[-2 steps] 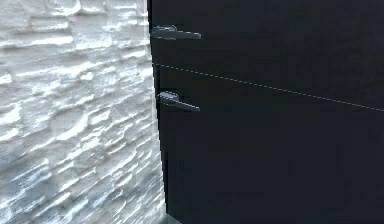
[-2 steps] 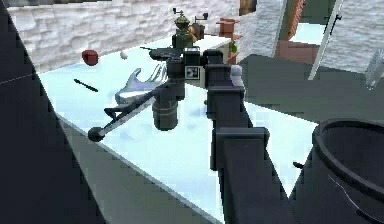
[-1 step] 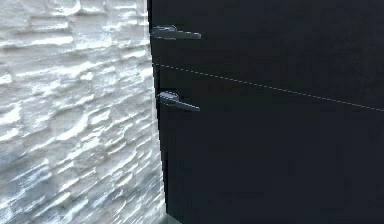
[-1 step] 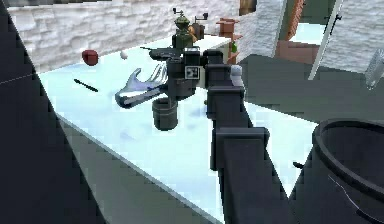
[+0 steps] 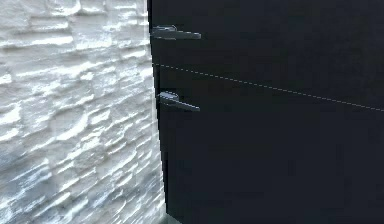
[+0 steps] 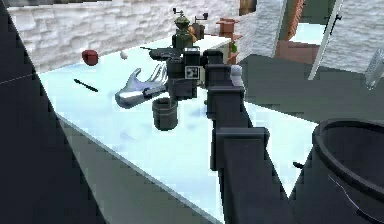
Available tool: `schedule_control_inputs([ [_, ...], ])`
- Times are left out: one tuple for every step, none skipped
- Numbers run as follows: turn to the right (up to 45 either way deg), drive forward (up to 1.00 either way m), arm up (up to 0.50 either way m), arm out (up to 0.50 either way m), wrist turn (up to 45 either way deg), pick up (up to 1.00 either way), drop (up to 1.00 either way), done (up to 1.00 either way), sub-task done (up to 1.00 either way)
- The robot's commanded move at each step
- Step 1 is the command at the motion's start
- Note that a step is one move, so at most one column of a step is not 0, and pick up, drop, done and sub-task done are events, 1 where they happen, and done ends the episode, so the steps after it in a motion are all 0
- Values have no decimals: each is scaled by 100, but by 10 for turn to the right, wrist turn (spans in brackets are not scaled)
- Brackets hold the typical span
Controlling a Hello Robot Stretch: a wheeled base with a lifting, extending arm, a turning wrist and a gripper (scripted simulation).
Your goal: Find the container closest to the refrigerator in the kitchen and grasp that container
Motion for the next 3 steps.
schedule_control_inputs([
  [0, 0, -16, 0, 0, 0, 0, 0, 0],
  [0, 0, 0, 0, 0, 100, 0, 0, 0],
  [0, 0, 10, 0, 0, 0, 0, 0, 0],
])
